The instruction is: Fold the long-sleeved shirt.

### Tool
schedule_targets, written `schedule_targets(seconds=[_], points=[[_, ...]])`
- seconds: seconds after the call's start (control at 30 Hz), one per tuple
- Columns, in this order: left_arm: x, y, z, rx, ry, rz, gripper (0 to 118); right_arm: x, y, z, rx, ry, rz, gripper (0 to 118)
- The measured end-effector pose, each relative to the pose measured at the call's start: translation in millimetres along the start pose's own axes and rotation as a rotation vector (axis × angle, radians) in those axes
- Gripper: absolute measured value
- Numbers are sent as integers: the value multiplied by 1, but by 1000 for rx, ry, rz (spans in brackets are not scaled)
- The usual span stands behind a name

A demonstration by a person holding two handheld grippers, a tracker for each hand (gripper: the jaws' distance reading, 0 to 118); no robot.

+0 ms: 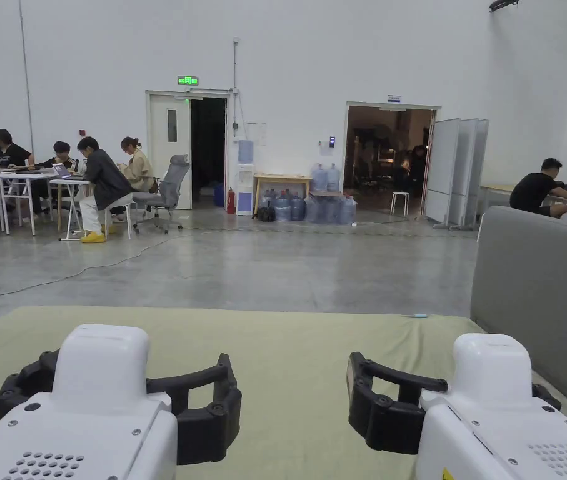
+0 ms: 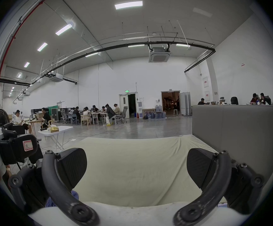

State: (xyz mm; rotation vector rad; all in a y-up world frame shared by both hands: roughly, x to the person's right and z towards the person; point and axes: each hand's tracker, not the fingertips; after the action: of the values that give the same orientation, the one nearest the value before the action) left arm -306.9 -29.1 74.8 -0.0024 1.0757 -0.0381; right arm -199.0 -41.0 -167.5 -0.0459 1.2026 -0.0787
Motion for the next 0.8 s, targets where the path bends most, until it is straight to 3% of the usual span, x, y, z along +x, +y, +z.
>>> schedule_targets(seconds=[0.7,0.73,0.77,0.8], points=[[-3,0,4,6,1,0,116,0,-1,4,0,10,-2,118],[-4,0,7,14,-46,7,107,1,-1,5,1,40,-1,111],[-5,1,9,28,-76,17,73,0,-2,8,4,45,1,92],[-6,1,9,28,-89,19,0,-3,-2,10,8,48,15,23]])
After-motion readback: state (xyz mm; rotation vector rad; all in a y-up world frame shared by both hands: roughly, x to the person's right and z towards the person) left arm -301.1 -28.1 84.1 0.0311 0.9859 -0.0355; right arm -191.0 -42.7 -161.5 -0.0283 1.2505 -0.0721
